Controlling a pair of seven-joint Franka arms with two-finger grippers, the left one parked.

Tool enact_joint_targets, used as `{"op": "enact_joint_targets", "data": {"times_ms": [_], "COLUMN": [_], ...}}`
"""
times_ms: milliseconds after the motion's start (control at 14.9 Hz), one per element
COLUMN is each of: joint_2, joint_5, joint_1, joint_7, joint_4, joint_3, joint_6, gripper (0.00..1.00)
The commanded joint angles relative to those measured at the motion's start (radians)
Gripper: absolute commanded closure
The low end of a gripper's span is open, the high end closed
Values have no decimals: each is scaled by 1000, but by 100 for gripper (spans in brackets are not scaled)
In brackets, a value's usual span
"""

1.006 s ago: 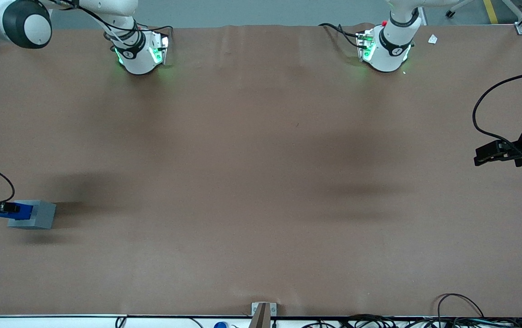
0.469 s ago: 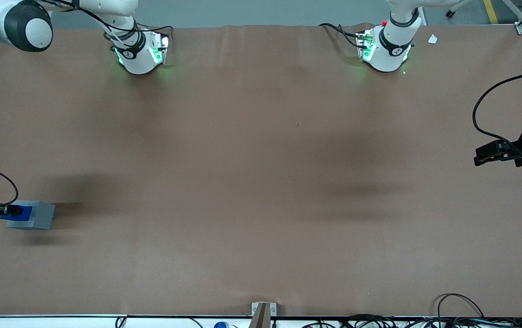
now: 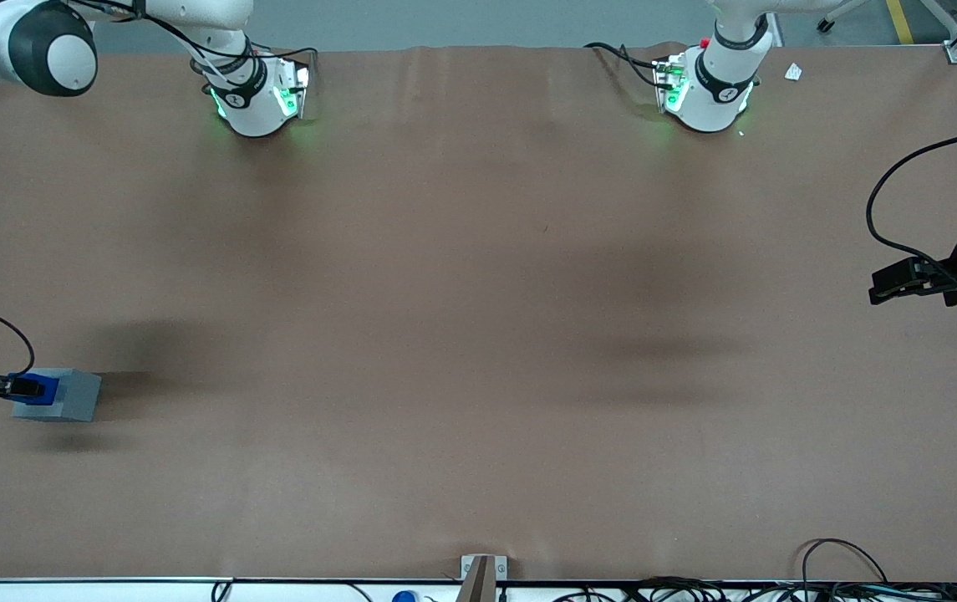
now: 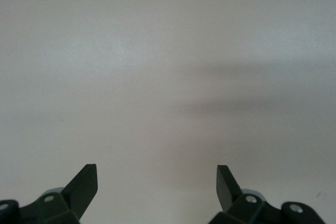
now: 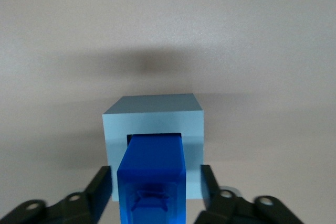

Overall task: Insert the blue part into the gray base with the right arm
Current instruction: 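Lower the blue block into the gray base's opening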

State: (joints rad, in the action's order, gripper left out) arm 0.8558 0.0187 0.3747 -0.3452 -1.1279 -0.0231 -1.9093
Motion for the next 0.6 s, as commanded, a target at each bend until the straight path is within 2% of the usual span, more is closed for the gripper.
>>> {"op": "enact_joint_targets", "data": {"times_ms": [0,335,536], "joint_2": [9,-34,-139], "joint_5": [1,9,1], "joint_1": [7,-14,-40], "joint_7": [9,17,19], "joint_4": [20,20,20], "joint_3": [9,9,12], "joint_6": [-1,93,188], "gripper": [0,0,0]}}
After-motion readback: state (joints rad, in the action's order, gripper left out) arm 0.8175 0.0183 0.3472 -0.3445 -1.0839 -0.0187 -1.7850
